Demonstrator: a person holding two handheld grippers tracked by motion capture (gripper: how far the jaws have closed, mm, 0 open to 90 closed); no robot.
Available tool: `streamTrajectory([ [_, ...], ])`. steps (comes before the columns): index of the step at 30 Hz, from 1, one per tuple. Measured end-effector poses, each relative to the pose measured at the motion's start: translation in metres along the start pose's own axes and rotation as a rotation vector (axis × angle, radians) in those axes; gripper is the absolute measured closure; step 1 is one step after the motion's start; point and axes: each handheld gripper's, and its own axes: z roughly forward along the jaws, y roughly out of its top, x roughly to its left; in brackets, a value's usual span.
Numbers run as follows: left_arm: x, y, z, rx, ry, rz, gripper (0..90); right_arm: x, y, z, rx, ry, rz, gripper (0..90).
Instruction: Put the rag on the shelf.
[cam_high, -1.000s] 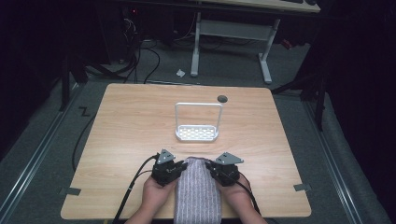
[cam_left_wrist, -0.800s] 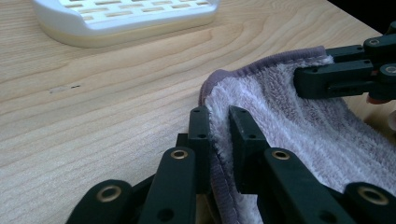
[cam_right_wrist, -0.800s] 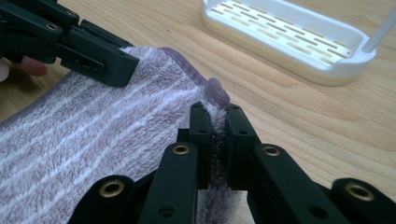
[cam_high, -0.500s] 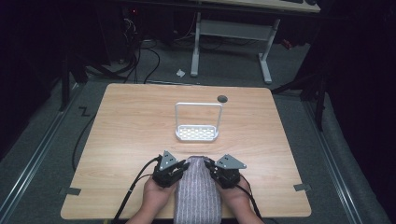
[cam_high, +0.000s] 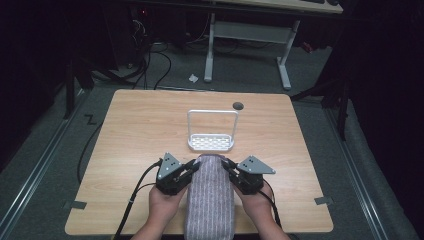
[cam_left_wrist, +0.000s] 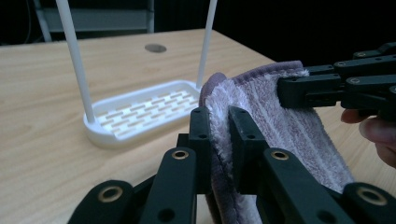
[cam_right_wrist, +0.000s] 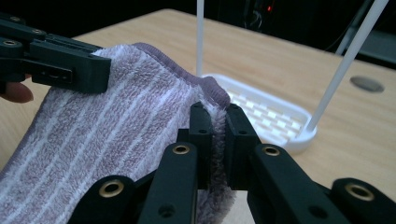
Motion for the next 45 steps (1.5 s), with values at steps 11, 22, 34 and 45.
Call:
streamTrajectory([
  [11, 0.000, 0.031, -0.007, -0.061, 0.002, 0.028, 80.7, 0.000, 0.033, -0.004, -0.079, -0.013, -0.027, 83.8],
  [22, -0.007, 0.065, -0.024, -0.143, 0.001, 0.080, 80.7, 0.001, 0.064, -0.019, -0.174, -0.006, -0.041, 83.9],
  [34, -0.002, 0.103, -0.017, -0.195, 0.008, 0.141, 80.8, -0.014, 0.098, -0.023, -0.223, -0.020, -0.027, 83.8],
  [45, 0.013, 0.122, 0.002, -0.196, 0.046, 0.158, 80.8, -0.037, 0.121, -0.016, -0.257, -0.072, 0.000, 83.8],
])
